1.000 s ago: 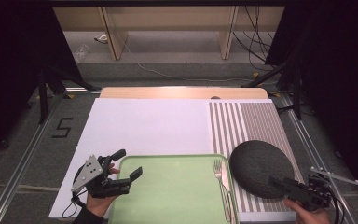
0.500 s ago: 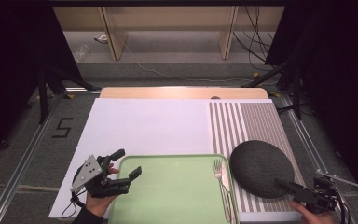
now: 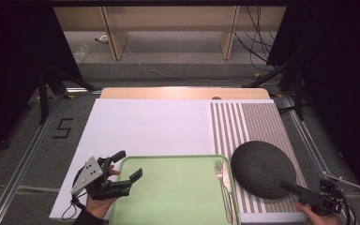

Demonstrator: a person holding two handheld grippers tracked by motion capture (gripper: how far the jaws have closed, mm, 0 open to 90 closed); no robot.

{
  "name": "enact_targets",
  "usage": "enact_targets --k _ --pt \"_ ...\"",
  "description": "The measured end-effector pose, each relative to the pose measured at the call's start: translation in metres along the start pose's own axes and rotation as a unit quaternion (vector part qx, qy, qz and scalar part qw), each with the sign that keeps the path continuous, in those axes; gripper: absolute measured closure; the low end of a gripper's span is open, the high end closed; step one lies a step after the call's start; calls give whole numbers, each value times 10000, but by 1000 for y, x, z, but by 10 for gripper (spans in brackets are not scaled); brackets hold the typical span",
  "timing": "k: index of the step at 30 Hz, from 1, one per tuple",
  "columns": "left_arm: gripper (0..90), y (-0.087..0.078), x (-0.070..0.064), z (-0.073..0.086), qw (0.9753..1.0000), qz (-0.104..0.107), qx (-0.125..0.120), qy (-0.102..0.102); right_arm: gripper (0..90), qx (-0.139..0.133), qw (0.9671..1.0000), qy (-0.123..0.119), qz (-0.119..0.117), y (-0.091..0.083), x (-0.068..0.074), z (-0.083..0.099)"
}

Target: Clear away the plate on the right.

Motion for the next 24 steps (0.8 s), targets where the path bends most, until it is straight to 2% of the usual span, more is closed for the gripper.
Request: enact_targets --k 3,6,13,14,16,18,20,24 --pt "141 0 -1 0 10000 10 6 32 213 -48 10000 60 42 0 -5 -1" --pt "141 0 -1 0 10000 4 5 30 214 -19 9992 384 -89 1 -11 0" --pt "140 0 -1 0 10000 6 -1 47 232 32 9977 671 -117 5 -15 -1" --pt "140 0 -1 0 10000 4 -4 49 237 21 9968 776 -194 5 -16 -1" --pt "140 0 0 0 10000 -6 3 28 250 -16 9959 880 -191 5 -19 -2" --pt "140 1 0 0 10000 2 4 23 257 -59 9933 1115 -306 5 -22 -2" --pt "137 1 -1 0 10000 8 12 52 259 -56 9927 1179 -245 6 -24 -2" --pt "136 1 -1 0 10000 5 14 35 266 -41 9908 1324 -292 9 -24 -2"
Point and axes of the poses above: each handheld gripper's, and its own axes: y roughly forward along the jaws, z roughly out of its underside, x roughly to its left, the point moved 5 cm from there along y, roughly forward along the jaws, and after that the axes turned 1 degree about -y, right-handed, at the moved point
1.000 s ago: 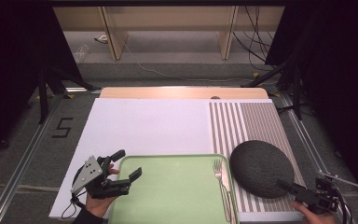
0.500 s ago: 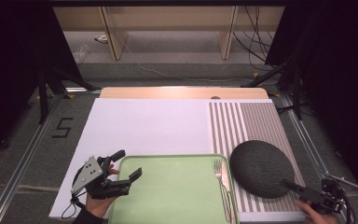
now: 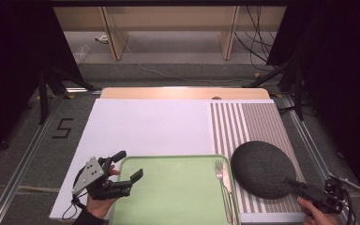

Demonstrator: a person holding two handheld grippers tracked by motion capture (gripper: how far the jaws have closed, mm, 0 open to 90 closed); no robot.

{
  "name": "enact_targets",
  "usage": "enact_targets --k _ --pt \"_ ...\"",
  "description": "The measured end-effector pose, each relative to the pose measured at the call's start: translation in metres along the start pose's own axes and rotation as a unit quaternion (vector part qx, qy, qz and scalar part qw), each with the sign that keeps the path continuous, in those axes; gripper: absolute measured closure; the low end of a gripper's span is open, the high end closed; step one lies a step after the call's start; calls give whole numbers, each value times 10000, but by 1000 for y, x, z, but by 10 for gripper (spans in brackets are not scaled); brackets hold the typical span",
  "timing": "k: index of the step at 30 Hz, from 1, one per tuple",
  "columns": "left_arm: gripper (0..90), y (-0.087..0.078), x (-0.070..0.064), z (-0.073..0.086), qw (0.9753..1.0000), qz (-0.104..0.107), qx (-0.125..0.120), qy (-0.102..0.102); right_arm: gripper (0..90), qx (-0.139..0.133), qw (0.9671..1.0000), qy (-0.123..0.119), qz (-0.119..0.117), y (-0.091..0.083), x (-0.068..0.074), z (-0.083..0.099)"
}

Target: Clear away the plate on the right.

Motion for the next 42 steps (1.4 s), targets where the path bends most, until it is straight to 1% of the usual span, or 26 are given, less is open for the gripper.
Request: enact_targets --k 4,7,8,10,13,15,17,18,21,22,24,29,31,32,33,34,38,40,42 --pt "136 0 0 0 10000 2 -4 4 289 -15 9995 293 -86 3 -1 1" --pt "135 0 -1 0 10000 6 4 22 296 -54 9990 431 -49 3 -2 1" --pt "135 0 -1 0 10000 8 -3 24 302 -82 9988 473 -78 3 -2 1" --pt "136 0 0 0 10000 4 0 12 305 -96 9978 633 -160 4 -4 2" --pt "135 0 0 0 10000 7 -10 21 319 -91 9971 720 -217 6 -4 2" --pt "135 0 -1 -1 10000 13 -10 35 320 -55 9957 858 -331 8 -5 4" --pt "136 0 -1 0 10000 15 -2 41 332 -55 9952 914 -338 8 -4 5" --pt "135 0 -1 0 10000 14 -4 41 344 -60 9943 983 -409 9 -4 5" --pt "136 0 -1 0 10000 15 2 37 353 -24 9927 1104 -491 11 -3 7" --pt "135 0 -1 0 10000 15 2 36 356 -39 9926 1112 -494 12 -3 7" --pt "135 0 -1 0 10000 22 3 37 368 -24 9910 1213 -571 13 -4 7" --pt "135 0 -1 0 10000 27 12 32 401 -24 9886 1370 -631 16 -8 7" --pt "135 0 -2 0 10000 32 10 57 404 4 9871 1456 -673 18 -8 7" --pt "135 0 -2 0 10000 29 7 50 405 39 9862 1486 -731 19 -8 7" --pt "135 0 -2 0 10000 28 8 42 403 83 9864 1456 -756 21 -7 7" --pt "135 0 -2 0 10000 31 15 36 405 115 9862 1479 -737 22 -7 8" --pt "135 0 -2 0 10000 35 5 31 415 82 9836 1610 -809 24 -9 7" --pt "135 1 -2 0 10000 39 21 39 424 99 9836 1609 -812 25 -9 7" --pt "135 0 -2 0 10000 44 14 51 431 56 9835 1614 -811 26 -9 6"
Point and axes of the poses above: each handheld gripper's, and its own axes: y roughly forward along the jaws, z roughly out of its underside, x roughly to its left, the point moved 5 cm from there along y, roughly forward along the jaws, and after that the axes turned 1 degree about -y, right-handed, at the moved point
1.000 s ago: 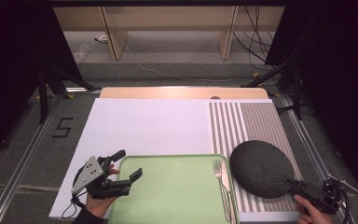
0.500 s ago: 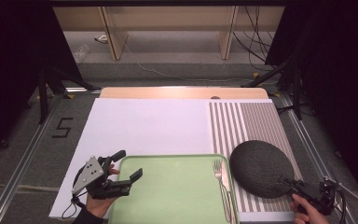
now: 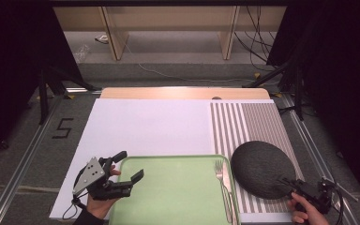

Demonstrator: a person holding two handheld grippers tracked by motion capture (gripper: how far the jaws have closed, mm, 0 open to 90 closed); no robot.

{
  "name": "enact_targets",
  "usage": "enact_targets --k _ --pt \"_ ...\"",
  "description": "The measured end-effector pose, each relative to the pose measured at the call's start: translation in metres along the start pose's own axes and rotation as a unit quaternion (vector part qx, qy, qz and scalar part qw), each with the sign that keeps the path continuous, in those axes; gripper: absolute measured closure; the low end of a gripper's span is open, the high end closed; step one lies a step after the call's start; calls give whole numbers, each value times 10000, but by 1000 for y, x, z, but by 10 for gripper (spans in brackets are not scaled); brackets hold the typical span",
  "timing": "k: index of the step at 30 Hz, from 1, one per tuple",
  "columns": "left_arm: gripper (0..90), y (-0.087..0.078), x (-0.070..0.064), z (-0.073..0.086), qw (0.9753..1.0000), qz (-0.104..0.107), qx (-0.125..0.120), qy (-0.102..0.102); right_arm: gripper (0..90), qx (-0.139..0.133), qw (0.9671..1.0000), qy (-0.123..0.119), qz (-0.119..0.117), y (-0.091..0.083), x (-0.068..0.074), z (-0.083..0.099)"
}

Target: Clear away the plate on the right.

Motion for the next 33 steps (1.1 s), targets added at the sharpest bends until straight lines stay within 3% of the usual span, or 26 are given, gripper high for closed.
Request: enact_targets --k 9,22,27,29,33 --pt "135 0 0 0 10000 8 15 3 484 -32 9997 250 -37 1 -2 -1" --pt "137 1 -1 0 10000 34 24 6 792 -143 9983 451 330 -1 -10 -1" --pt "137 0 1 0 10000 9 0 -10 835 -178 9986 483 144 -3 -8 -1" --pt "137 0 0 0 10000 8 0 -3 849 -203 9986 496 -30 -4 -5 -1" --pt "137 0 0 0 10000 16 -2 1 854 -199 9987 468 -21 -3 -4 -1"
Point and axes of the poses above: each handheld gripper's, and its own axes: y roughly forward along the jaws, z roughly out of its underside, x roughly to its left, the point moved 5 cm from there along y, roughly forward along the jaws, and after that the axes turned 1 degree about -y, right-handed, at the moved point
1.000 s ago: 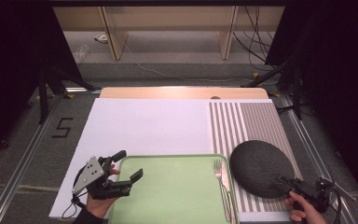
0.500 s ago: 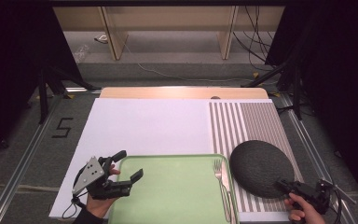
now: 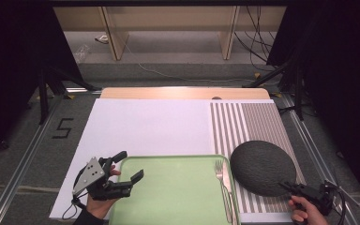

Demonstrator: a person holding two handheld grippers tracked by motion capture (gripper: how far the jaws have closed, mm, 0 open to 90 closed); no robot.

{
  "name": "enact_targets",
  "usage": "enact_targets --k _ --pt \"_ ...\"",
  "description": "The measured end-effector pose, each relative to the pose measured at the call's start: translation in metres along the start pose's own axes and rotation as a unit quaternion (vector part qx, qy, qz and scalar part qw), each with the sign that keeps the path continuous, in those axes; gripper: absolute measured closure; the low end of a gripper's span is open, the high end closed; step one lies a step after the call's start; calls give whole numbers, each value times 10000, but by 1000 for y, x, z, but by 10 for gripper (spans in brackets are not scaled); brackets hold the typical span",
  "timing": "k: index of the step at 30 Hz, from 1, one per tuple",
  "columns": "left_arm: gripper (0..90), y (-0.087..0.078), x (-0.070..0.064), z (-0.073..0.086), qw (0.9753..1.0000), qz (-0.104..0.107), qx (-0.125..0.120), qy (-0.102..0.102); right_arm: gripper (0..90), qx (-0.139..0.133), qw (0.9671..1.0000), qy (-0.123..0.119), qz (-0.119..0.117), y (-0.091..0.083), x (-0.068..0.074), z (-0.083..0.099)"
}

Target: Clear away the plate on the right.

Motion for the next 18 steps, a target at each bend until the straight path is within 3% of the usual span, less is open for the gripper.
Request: enact_targets --k 18 --pt "137 0 1 0 10000 4 -10 -22 859 -132 9998 106 -94 0 2 -2"
Point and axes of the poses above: each handheld gripper's, and its own axes: y roughly forward along the jaws, z roughly out of its underside, x roughly to its left, the point moved 5 cm from there along y, roughly forward along the jaws, and after that the axes turned 1 degree about -y, right-handed, at the moved point
